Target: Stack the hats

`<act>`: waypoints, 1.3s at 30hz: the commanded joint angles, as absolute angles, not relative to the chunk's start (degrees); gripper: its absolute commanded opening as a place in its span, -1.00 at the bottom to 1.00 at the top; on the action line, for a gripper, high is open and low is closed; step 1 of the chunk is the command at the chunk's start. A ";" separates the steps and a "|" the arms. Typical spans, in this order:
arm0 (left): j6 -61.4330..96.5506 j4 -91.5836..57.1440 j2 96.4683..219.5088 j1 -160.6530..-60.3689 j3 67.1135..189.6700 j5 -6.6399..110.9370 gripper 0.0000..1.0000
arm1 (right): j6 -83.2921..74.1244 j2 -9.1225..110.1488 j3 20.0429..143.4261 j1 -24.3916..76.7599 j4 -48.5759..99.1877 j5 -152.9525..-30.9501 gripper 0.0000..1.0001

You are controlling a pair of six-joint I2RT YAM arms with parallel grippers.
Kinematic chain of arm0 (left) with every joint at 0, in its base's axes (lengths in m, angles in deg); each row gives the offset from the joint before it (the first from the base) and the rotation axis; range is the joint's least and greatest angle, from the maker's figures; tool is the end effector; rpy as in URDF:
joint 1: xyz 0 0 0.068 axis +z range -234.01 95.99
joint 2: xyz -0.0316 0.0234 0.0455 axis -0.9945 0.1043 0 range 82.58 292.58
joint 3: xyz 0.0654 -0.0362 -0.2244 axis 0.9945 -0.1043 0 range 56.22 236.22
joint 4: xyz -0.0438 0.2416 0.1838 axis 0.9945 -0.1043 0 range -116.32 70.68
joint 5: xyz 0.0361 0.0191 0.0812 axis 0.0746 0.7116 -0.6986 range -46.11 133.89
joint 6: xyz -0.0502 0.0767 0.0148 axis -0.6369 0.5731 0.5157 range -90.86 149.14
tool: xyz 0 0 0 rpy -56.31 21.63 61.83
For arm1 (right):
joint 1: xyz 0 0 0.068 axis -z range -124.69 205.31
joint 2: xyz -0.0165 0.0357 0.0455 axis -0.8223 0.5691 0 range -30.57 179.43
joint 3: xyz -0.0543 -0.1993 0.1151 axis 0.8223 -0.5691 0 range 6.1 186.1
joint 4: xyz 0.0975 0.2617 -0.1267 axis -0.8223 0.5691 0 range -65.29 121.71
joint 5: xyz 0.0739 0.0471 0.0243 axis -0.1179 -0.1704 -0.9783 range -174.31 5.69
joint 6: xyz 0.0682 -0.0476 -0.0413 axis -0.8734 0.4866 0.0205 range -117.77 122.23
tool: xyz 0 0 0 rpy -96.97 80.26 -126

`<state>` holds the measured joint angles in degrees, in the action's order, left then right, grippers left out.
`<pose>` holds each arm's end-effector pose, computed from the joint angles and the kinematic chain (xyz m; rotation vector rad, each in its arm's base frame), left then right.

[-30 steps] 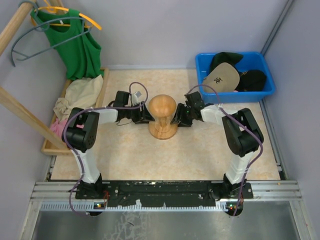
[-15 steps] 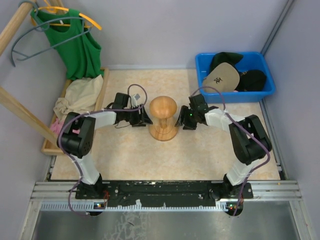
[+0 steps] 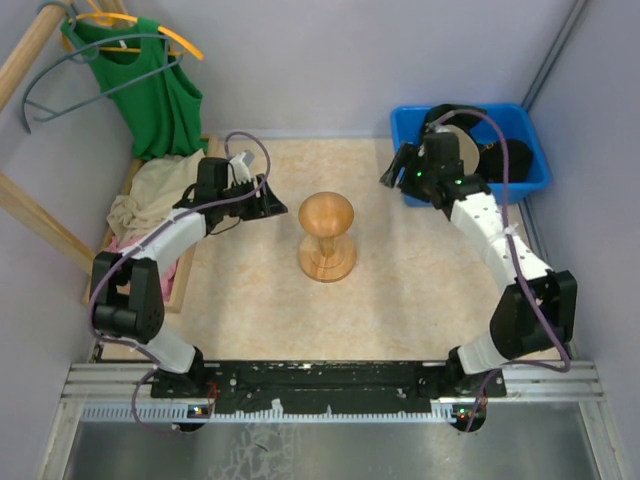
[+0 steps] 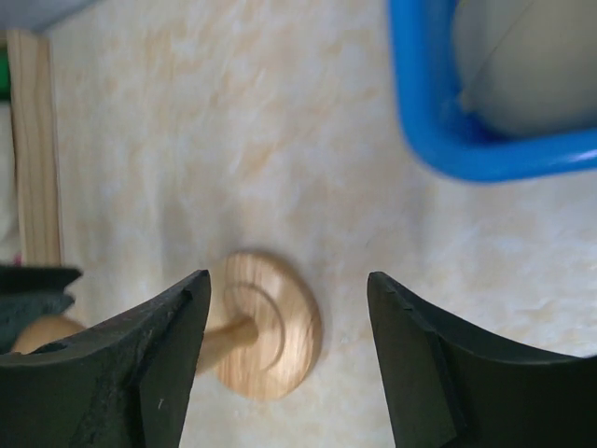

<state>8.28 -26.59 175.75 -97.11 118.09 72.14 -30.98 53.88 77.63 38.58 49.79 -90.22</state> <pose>0.4091 -0.1359 0.1466 0.1211 2.2895 -0.8679 0.4005 0.1292 0.2350 0.2718 2.2796 0.5798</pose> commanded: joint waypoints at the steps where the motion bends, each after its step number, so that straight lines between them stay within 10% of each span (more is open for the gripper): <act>1: 11.01 -26.00 171.98 -97.28 120.15 74.28 0.34 | -26.85 54.73 86.61 44.59 52.19 -81.76 0.42; 9: 11.74 -23.91 169.76 -97.17 120.61 77.62 0.36 | -23.86 66.53 97.85 53.61 50.15 -75.71 0.95; 25: 14.02 -24.23 172.44 -96.59 121.52 80.34 0.41 | -22.81 83.44 113.66 67.03 44.32 -78.70 0.96; 39: 14.47 -24.90 176.79 -95.96 124.87 81.54 0.42 | -20.00 99.68 129.95 70.93 46.78 -108.35 0.92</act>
